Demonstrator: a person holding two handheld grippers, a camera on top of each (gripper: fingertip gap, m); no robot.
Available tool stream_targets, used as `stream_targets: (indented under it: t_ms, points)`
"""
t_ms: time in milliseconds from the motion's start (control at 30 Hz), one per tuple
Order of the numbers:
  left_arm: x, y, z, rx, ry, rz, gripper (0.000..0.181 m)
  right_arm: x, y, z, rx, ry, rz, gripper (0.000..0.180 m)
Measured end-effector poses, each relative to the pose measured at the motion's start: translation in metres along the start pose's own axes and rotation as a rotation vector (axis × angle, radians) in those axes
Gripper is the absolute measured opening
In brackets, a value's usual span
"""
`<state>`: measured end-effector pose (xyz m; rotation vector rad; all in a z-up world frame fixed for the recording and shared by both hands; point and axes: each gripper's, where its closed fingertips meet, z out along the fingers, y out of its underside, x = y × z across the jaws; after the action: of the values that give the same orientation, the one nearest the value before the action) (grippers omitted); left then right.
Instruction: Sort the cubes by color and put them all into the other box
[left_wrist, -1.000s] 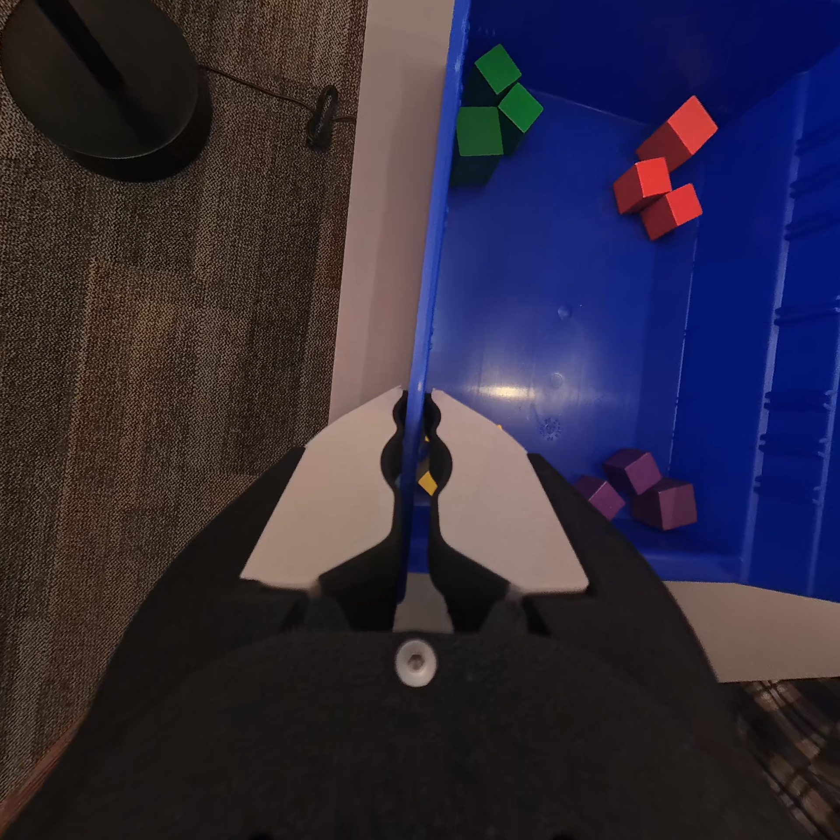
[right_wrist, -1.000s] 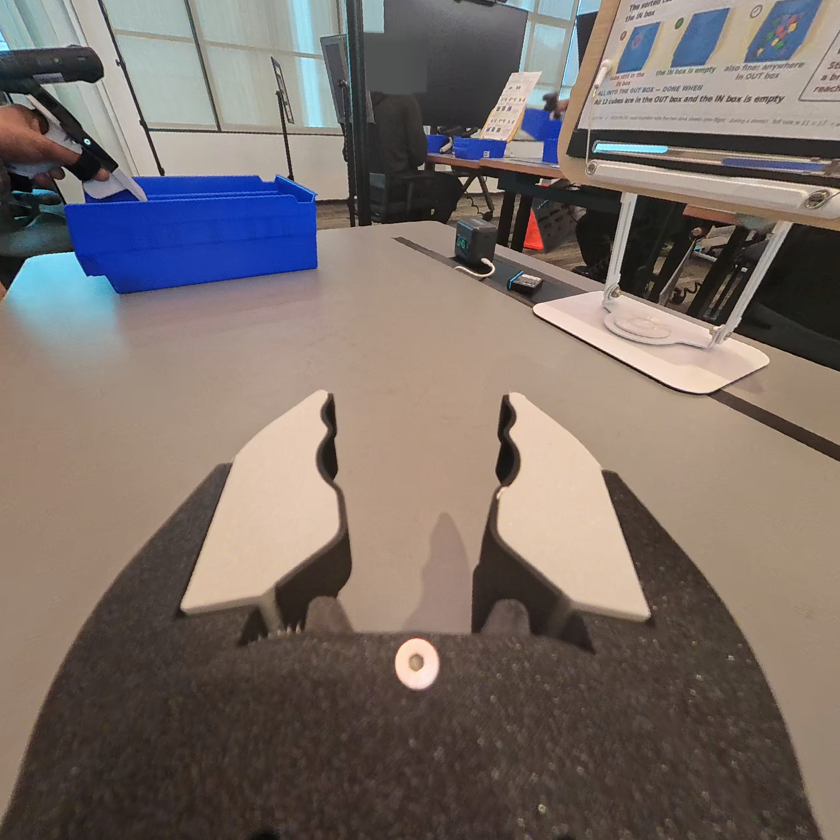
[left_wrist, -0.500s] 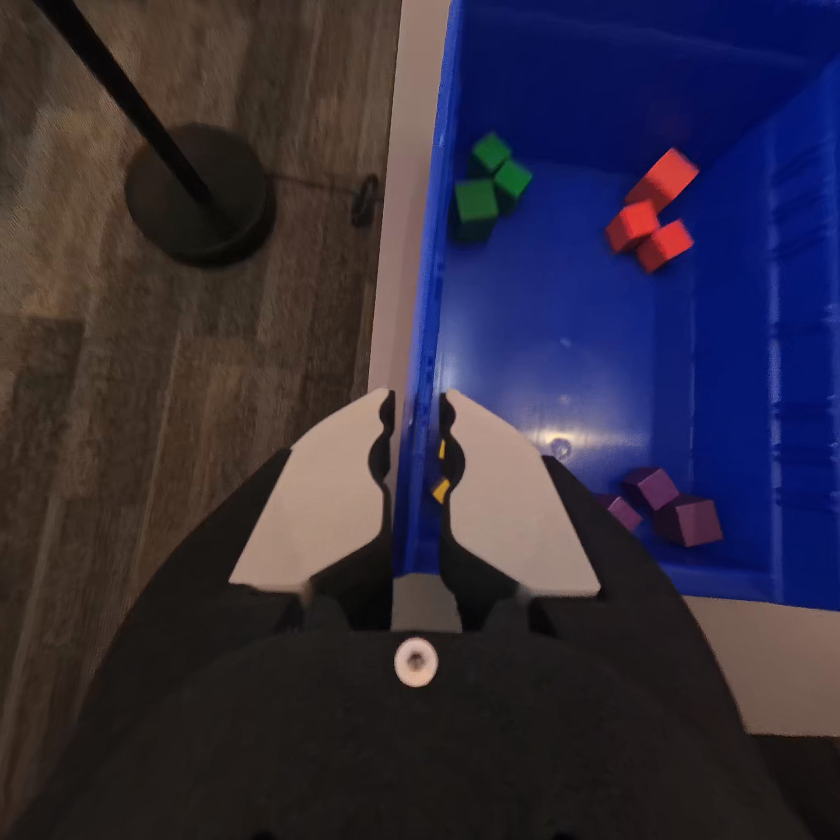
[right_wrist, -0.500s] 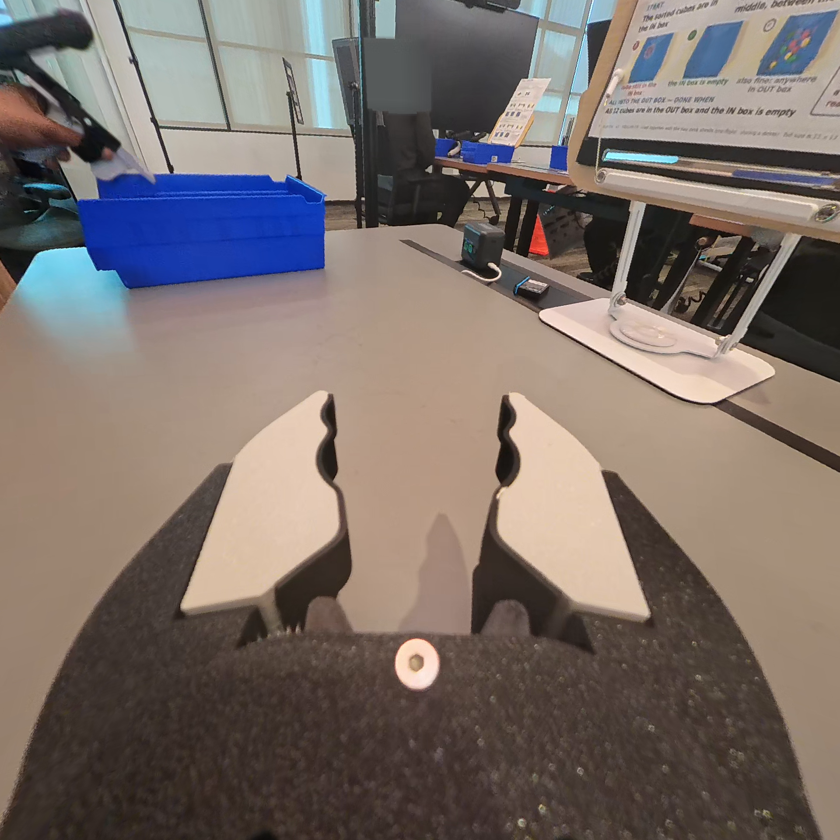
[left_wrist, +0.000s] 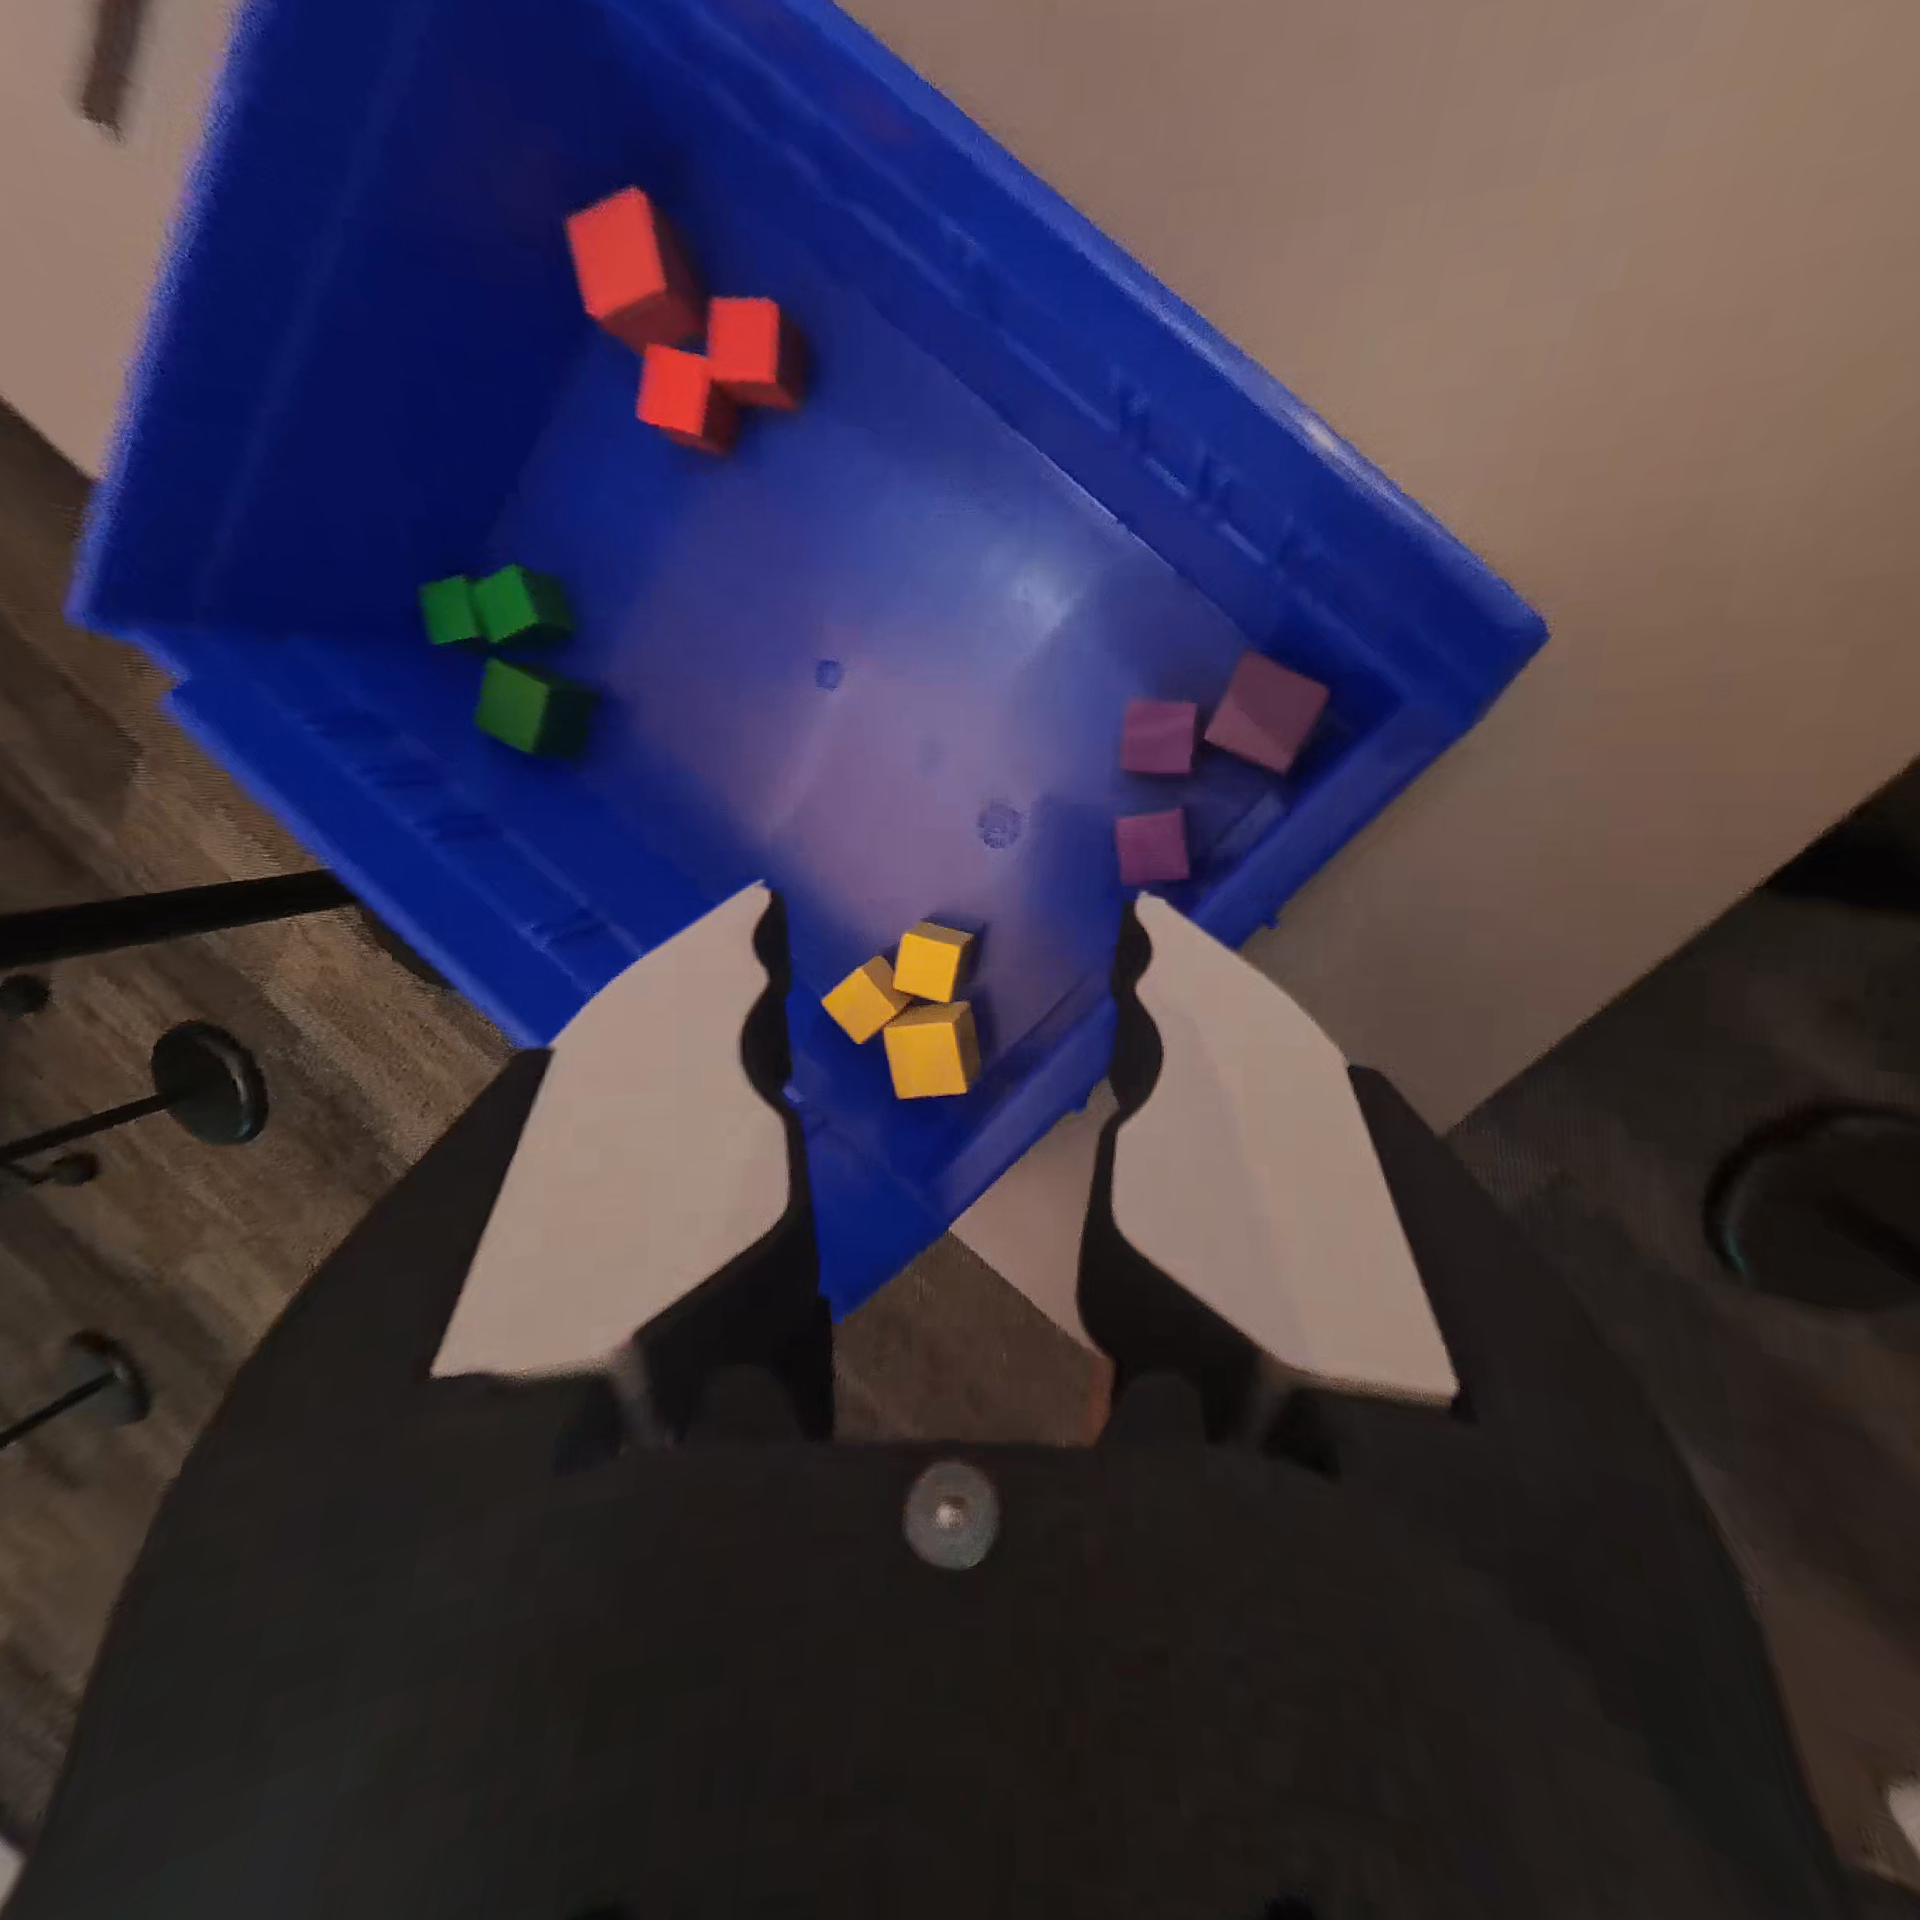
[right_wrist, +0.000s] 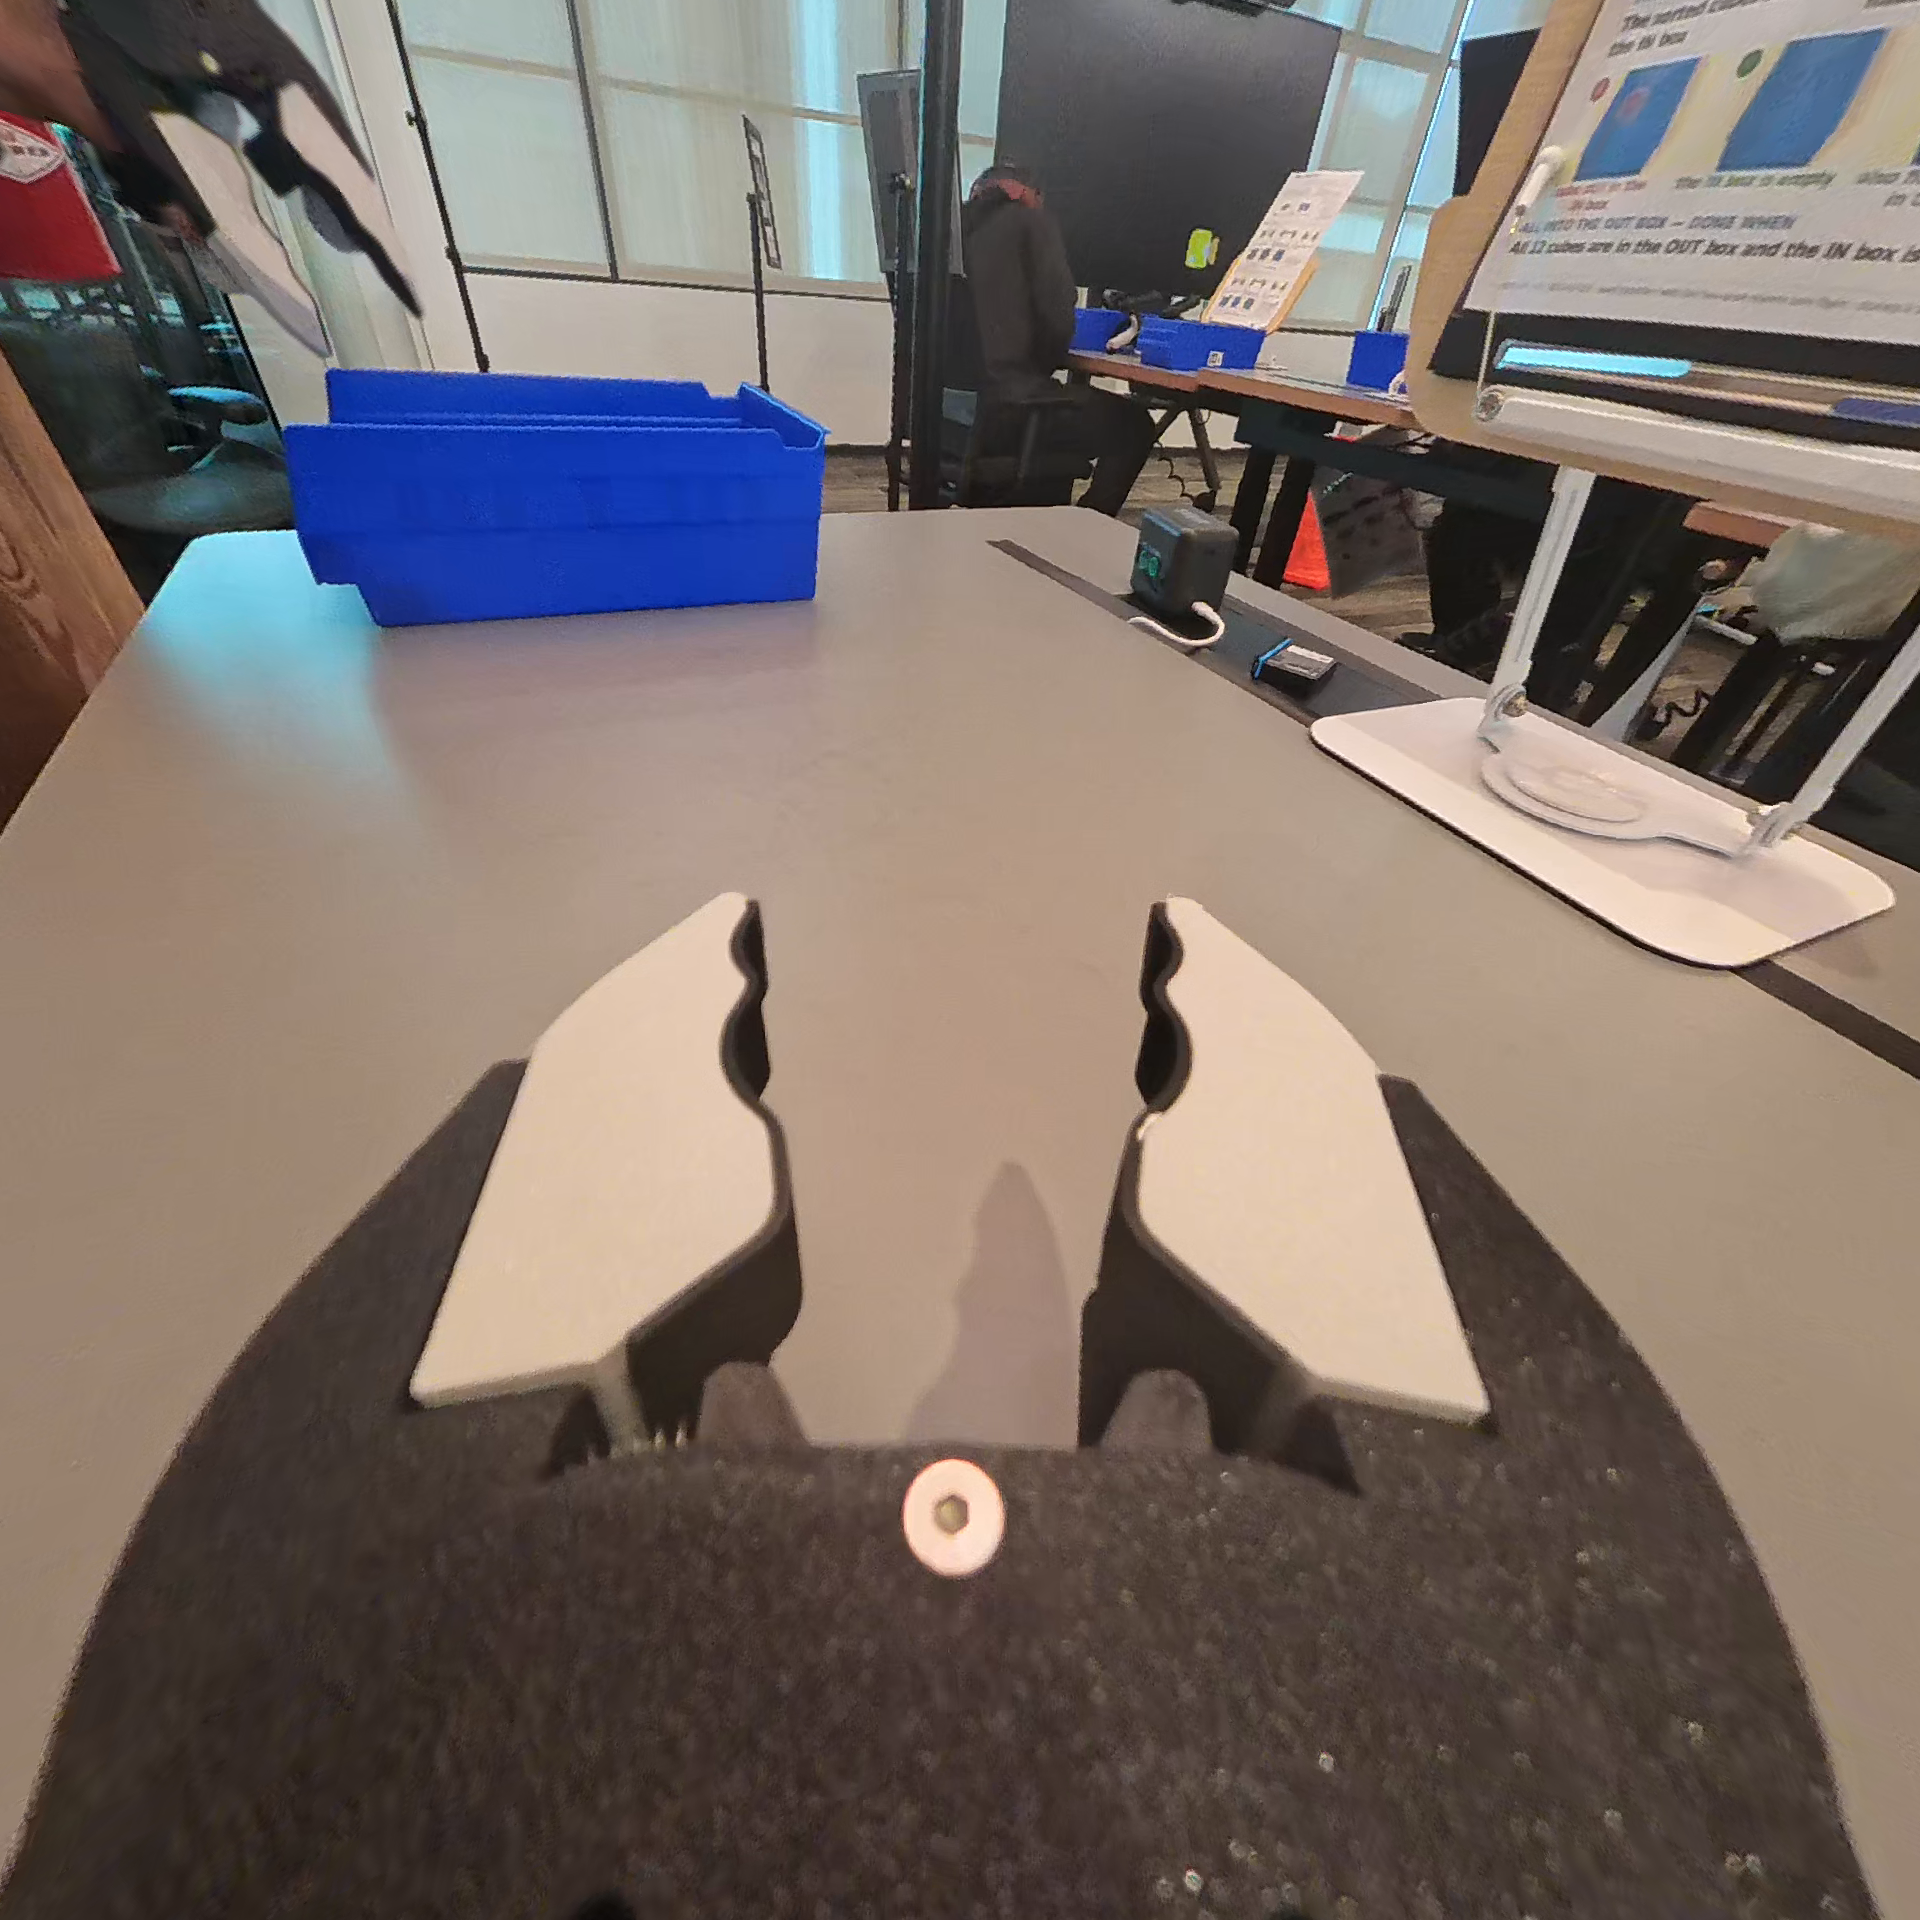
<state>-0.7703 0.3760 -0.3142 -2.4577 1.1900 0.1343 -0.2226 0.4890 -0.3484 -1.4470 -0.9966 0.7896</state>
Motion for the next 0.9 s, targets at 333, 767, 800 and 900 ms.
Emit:
stream_targets:
  t_ms: [333,767,800,900]
  points:
    - [0.022,0.006,0.050,-0.262,0.186,0.108,0.048,0.002,0.002,-0.001,-0.004,-0.002,-0.001,0.069]
    - [0.036,0.017,0.076,-0.319,0.288,0.014,0.047,-0.001,0.008,0.003,-0.030,-0.023,0.003,0.069]
    - [0.037,0.016,0.077,-0.313,0.292,0.008,0.047,-0.001,0.008,0.003,-0.030,-0.022,0.003,0.069]
    - [0.038,0.013,0.078,-0.301,0.303,0.008,0.047,-0.001,0.008,0.003,-0.029,-0.021,0.005,0.069]
